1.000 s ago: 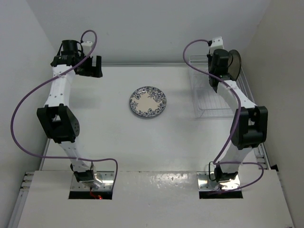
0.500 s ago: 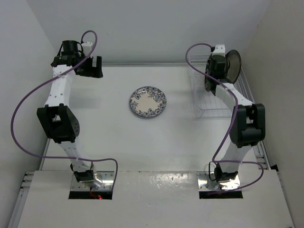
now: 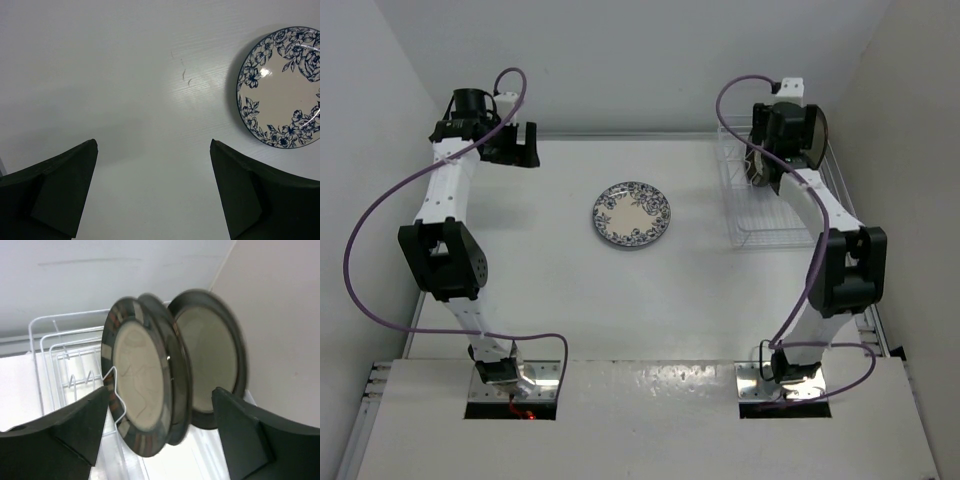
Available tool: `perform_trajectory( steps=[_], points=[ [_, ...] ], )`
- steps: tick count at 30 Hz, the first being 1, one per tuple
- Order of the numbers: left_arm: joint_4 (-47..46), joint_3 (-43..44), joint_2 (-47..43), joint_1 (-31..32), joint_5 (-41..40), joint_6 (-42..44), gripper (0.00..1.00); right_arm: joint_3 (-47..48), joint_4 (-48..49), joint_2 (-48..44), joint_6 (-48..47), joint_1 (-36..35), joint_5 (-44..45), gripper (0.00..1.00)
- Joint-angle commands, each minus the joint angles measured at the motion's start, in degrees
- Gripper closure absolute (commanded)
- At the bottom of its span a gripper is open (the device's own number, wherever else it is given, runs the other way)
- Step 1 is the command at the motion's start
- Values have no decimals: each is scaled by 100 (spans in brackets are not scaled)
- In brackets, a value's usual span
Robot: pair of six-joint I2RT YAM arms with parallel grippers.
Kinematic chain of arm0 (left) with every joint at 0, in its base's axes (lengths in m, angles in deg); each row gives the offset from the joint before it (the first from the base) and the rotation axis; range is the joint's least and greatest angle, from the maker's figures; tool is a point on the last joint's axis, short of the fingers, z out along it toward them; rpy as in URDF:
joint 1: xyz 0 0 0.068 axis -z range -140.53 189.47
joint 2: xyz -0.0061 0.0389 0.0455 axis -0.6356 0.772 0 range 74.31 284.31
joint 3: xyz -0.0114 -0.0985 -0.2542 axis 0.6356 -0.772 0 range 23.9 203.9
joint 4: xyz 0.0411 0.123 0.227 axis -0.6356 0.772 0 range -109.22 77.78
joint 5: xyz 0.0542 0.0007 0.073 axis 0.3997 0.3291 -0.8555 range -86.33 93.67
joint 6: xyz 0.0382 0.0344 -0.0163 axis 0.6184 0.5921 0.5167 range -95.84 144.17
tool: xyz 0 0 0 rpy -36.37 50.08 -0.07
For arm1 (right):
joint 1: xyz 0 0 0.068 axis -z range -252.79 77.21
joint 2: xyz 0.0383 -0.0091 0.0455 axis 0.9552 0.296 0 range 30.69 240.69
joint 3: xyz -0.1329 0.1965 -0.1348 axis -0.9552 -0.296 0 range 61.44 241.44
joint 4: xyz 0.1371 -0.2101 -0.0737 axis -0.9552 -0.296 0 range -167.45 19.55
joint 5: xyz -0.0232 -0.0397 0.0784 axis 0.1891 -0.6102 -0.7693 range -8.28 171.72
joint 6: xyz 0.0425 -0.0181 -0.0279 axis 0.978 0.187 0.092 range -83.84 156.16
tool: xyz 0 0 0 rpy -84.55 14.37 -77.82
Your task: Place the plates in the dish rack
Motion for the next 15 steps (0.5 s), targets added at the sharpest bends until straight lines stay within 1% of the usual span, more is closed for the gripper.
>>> perform_trajectory(
  steps=[1,3,4,5,6,7,9,10,11,12,13,14,15],
  points=[
    [-35,-15,-248,-42,123,47,0,791,-464,-678,-290,-43,-235,15],
    [-35,-15,-248,-42,123,99,0,925,-818,-846,-282,-192,-315,12],
    [-35,-15,-248,-42,123,99,0,1030,-1437,-1029,-230,-253,-463,10],
    [-35,-15,-248,-42,123,99,0,1040,-1626,-1065,-168,-419,-526,7],
    [-35,-15,-248,-42,123,99,0,996,-2141,-1162,-98,-638,-631,6],
    [-35,-15,-248,-42,123,99,0,961,-2312,-1180,77,-754,-649,5],
    [-35,-15,-300,-42,123,99,0,741,-2741,-1163,498,-1227,-754,5],
    [-35,-15,-301,-42,123,99,0,645,-2927,-1102,1161,-1334,-981,3],
    [-35,-15,-301,-42,123,99,0,296,-2964,-1084,1420,-1483,-1462,3],
    [-35,-67,-301,-42,123,99,0,136,-2694,-1005,1667,-1563,-1771,1],
    [-35,-67,-353,-42,123,99,0,-48,-2526,-987,2461,-1607,-2409,1],
    [-35,-67,-353,-42,123,99,0,-590,-2098,-917,2756,-1633,-2598,1],
    [-35,-120,-414,-42,123,99,0,-769,-1624,-821,3003,-1642,-2783,2]
  ],
)
